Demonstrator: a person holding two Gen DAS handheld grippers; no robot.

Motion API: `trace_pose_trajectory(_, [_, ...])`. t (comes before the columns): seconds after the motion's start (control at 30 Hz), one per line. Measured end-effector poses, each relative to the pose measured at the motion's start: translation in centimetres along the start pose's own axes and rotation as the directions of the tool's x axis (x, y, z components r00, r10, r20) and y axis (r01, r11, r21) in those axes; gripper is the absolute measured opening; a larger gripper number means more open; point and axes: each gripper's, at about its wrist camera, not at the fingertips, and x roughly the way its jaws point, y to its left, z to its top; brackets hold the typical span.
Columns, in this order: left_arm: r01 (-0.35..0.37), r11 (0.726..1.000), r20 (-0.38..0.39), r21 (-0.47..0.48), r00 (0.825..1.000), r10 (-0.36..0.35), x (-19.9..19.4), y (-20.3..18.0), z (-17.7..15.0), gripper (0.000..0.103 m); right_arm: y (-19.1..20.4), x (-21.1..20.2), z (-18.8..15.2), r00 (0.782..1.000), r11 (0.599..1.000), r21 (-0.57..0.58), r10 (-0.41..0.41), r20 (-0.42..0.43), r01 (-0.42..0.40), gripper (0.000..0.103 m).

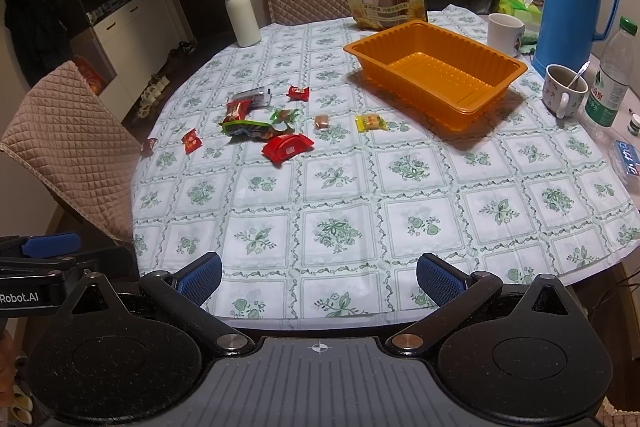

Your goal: Organize snacks

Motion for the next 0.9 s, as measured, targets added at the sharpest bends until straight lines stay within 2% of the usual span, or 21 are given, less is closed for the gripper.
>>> trace_pose_trajectory(0.9, [-0.009, 1.0, -0.007, -0.007, 1.0, 0.009, 0.9, 1.0, -0.3, 0.093, -0.7, 0.7, 0.4, 1.0, 1.0, -0.006, 0.017, -0.004, -0.017, 0.103])
